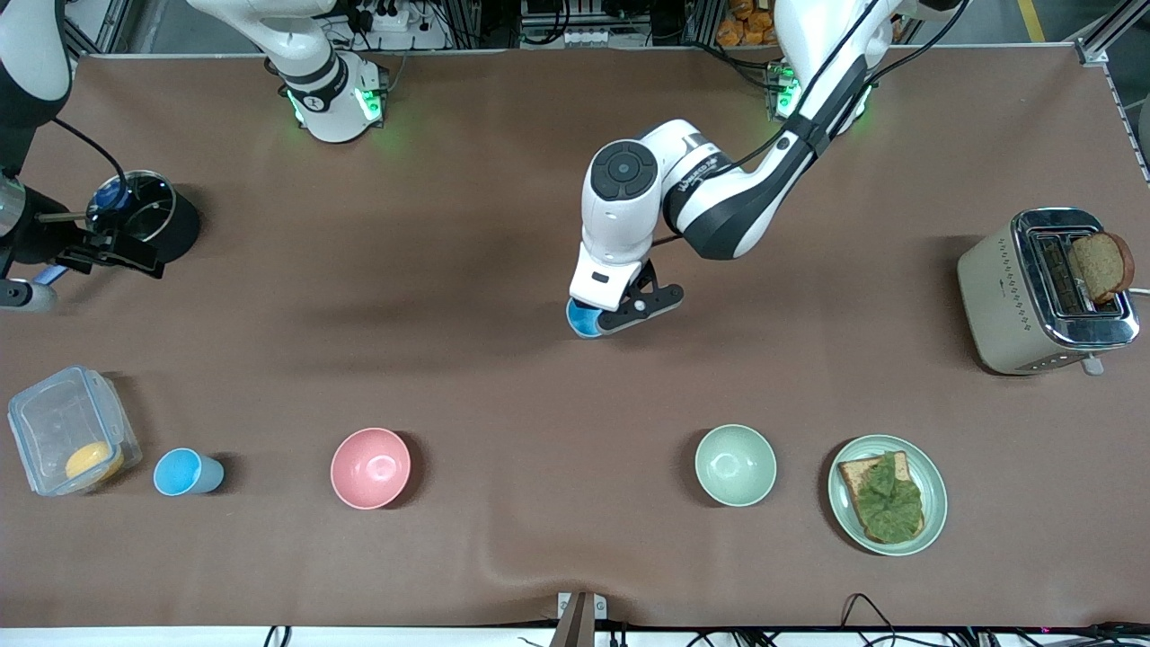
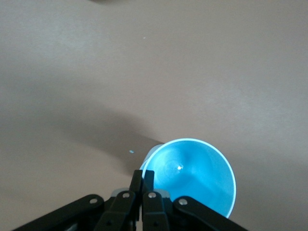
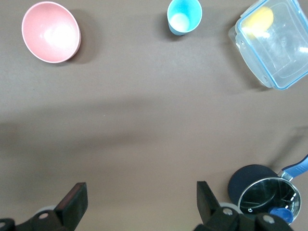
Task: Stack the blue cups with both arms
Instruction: 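Open the left gripper and lift it away from the stacked cups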
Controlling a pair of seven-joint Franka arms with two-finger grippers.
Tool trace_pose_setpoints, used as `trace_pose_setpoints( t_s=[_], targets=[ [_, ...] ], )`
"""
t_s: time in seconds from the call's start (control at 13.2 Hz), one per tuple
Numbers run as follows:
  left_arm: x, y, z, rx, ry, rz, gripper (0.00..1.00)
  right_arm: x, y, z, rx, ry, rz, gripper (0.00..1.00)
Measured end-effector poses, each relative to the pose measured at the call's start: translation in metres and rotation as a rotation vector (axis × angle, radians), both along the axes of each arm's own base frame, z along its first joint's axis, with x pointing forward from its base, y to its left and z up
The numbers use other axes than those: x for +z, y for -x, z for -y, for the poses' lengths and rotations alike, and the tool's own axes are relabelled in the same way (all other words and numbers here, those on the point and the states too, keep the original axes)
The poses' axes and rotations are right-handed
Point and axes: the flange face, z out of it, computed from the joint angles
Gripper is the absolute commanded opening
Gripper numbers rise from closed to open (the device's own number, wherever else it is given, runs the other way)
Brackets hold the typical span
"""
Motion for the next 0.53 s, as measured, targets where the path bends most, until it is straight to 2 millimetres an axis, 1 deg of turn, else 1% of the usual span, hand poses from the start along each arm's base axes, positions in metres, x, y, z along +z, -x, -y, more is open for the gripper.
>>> trace_pose_setpoints(
  t_s=[0.15, 0.3, 0.45, 0.53],
  targets=[
    [-0.005, 0.003, -0.001, -0.003, -0.015, -0.014, 0.0, 0.007, 0.002, -0.001, 0.002, 0.0, 0.004, 1.0],
    [-0.013, 0.01, 0.001, -0.012, -0.026, -0.025, 0.0, 0.007, 0.004, -0.002, 0.002, -0.001, -0.016, 1.0],
    [-0.019, 0.017, 0.007, -0.021, -0.032, -0.035, 0.0, 0.007, 0.005, -0.002, 0.003, -0.002, -0.022, 1.0],
    [-0.021, 0.018, 0.009, -0.021, -0.032, -0.036, 0.33, 0.006, 0.005, -0.003, 0.003, -0.002, -0.023, 1.0]
  ],
)
